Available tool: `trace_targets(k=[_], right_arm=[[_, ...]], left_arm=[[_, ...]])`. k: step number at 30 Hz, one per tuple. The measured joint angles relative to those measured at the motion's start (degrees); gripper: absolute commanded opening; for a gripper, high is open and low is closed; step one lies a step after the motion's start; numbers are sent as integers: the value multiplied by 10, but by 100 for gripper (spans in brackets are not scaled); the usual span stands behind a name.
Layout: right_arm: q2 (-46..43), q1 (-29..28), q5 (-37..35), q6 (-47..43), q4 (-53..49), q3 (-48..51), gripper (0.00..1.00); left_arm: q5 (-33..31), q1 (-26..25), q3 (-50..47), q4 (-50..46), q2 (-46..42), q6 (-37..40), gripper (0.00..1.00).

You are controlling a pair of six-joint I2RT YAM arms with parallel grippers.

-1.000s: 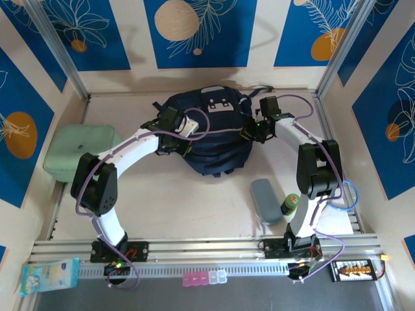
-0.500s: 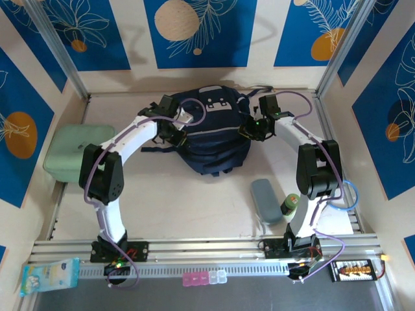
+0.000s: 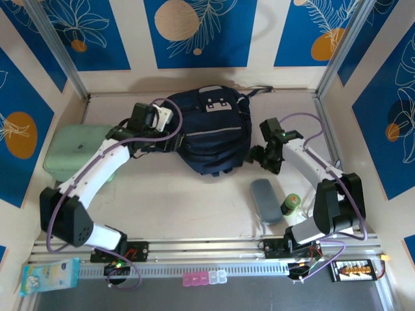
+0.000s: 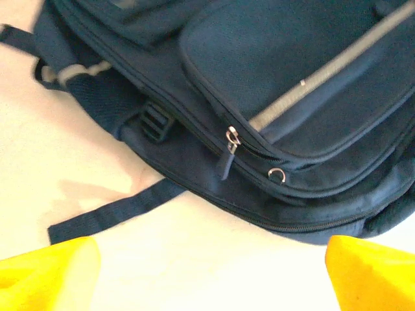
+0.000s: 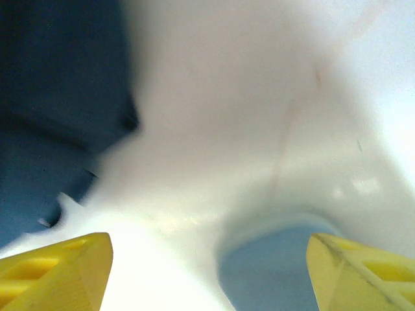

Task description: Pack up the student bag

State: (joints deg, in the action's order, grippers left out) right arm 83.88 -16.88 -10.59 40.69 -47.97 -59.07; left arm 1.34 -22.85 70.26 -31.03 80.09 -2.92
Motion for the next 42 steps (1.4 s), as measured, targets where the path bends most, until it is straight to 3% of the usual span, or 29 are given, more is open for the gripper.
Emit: trace_targets(k=[6, 10, 15, 22, 28, 31, 42], right_arm=[[-37, -65, -5, 81, -39, 74, 78], [-36, -68, 20, 109, -15, 113, 77], [3, -52, 34, 113, 14, 94, 77], [73, 20, 31, 78, 112, 0, 74], [80, 30, -15, -2, 51, -76, 86], [69, 29, -45, -32, 19, -77, 99], [130, 25, -44, -77, 7, -41, 100]], left_arm=[[-28, 14, -37, 54, -36, -40, 100], [-27, 15, -47, 75, -36, -48, 100], [-14, 15, -50, 94, -36, -54, 100], [5, 16, -52, 108, -36, -61, 100], [42, 16, -50, 105, -36, -60, 100], [58, 16, -40, 95, -35, -56, 100], [103, 2, 48, 74, 37, -15, 97]])
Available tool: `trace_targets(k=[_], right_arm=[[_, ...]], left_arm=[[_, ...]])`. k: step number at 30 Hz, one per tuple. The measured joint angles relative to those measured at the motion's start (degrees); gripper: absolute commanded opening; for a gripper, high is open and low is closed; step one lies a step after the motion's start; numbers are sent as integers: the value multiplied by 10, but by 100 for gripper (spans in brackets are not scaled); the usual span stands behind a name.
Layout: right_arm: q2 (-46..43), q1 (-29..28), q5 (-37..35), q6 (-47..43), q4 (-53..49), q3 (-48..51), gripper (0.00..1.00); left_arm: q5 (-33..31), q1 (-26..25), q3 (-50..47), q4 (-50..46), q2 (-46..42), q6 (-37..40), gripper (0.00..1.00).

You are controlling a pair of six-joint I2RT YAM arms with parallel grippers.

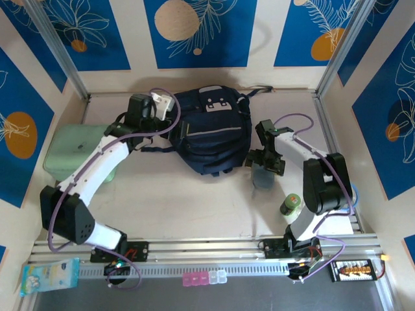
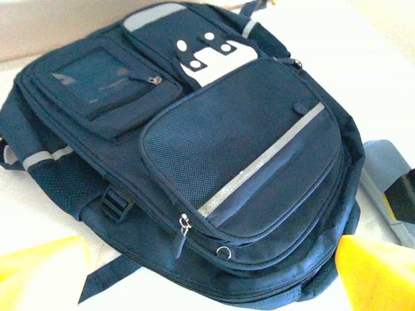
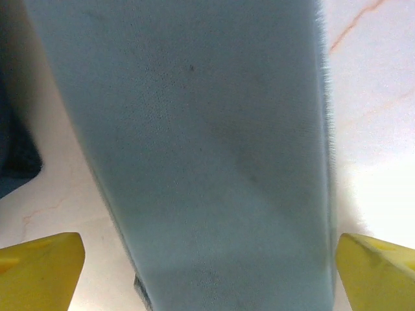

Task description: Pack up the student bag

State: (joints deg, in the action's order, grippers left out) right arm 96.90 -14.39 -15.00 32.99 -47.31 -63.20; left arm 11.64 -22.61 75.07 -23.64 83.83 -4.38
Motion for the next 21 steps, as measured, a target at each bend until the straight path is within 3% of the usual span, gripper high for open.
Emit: trace_targets(k=[7, 14, 21], right_arm=[[45, 6, 25, -14, 22, 0, 82], [16, 17, 33, -10, 44, 21, 59], [-49, 49, 62, 3, 60, 45, 58]], left_arm=[[6, -11, 46, -42, 60, 35, 94], [20, -37, 130, -103, 139, 111, 92], [-16, -99, 242, -187, 249, 226, 88]])
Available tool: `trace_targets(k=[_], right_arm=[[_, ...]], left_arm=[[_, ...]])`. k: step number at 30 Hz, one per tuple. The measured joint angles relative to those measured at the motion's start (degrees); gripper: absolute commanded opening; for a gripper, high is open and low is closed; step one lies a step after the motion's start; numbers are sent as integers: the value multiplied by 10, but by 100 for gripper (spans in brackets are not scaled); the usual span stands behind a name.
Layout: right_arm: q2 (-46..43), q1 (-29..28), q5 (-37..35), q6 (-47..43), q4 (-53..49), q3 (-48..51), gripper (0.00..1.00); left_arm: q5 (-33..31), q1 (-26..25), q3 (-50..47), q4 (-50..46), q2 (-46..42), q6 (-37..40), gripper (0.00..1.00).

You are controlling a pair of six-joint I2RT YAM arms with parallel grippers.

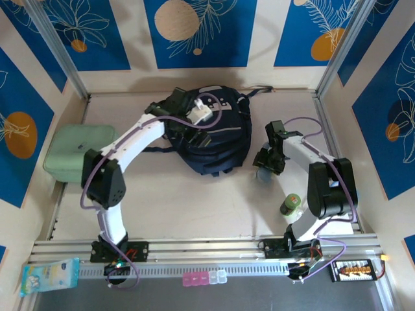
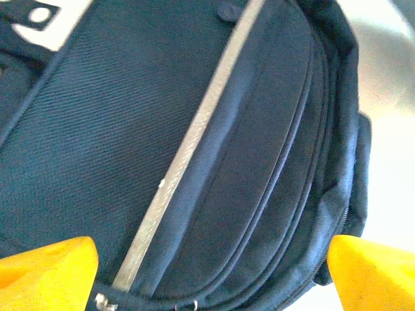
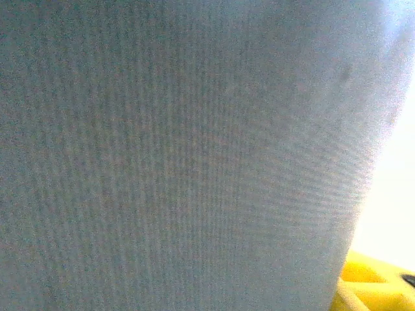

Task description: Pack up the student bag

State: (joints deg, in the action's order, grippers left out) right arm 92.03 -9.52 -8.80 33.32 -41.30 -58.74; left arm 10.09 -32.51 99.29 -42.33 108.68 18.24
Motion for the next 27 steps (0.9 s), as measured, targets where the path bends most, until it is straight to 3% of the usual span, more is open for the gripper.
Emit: trace_targets(k=[7, 9, 16, 24, 27], right_arm=[[-37, 10, 37, 11, 13, 4, 58], [-39, 14, 45, 13, 15, 4, 58], [-47, 19, 63, 19, 18, 7, 58], [-60, 21, 78, 26, 25, 8, 58], [-70, 21, 92, 29, 34, 9, 58]], left_arm=[[-67, -47, 83, -68, 94, 122, 84], [-82, -50, 105, -86, 115, 149, 79], [-101, -37, 232, -163, 190, 188, 43], [-77, -24, 303, -206, 198, 164, 3], [-51, -14, 306, -207, 198, 151, 0]])
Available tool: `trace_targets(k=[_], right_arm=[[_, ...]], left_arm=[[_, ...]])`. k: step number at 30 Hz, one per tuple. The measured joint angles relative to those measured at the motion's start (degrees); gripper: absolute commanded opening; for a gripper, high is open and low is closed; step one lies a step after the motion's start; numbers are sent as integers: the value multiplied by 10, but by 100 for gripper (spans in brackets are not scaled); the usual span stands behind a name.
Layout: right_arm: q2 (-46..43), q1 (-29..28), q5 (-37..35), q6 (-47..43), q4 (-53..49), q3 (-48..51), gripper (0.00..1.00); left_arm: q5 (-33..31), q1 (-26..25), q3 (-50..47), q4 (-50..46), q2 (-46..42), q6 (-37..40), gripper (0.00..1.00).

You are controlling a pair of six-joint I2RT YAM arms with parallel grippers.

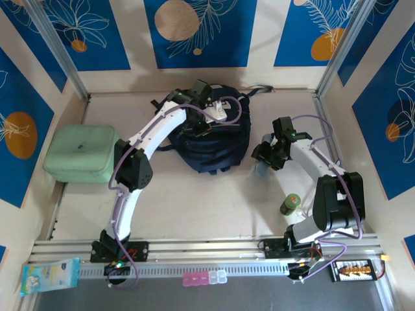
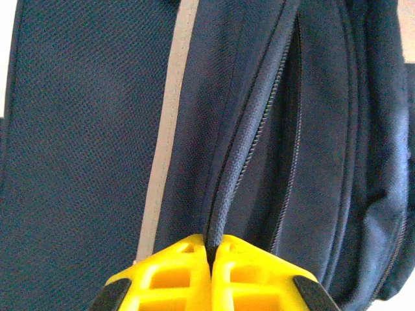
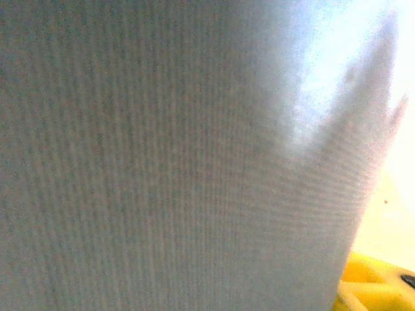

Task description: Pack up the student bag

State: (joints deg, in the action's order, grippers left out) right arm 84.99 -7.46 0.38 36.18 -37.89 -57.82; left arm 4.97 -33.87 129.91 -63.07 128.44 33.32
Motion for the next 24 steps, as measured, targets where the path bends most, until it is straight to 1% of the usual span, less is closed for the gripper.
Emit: trace_targets(k=[3, 7, 11, 15, 20, 22, 24], right_arm=[[-21, 1, 28, 3, 19, 9, 58], [-48, 1, 85, 14, 58, 17, 59], [-54, -2, 150, 41, 110, 17, 60], [-39, -19, 188, 73, 136, 0, 61], [20, -44, 204, 116, 141, -80, 61], [50, -52, 198, 131, 127, -122, 64], [79, -54, 191, 147, 113, -164, 75]], left_arm=[[17, 4, 0, 0, 0, -16, 0], [39, 5, 0, 5, -1, -55, 0], [65, 5, 0, 38, -16, -128, 0], [83, 0, 0, 87, -48, -210, 0], [98, -8, 0, 108, -64, -284, 0], [99, -13, 0, 113, -64, -309, 0], [99, -13, 0, 116, -64, -331, 0]])
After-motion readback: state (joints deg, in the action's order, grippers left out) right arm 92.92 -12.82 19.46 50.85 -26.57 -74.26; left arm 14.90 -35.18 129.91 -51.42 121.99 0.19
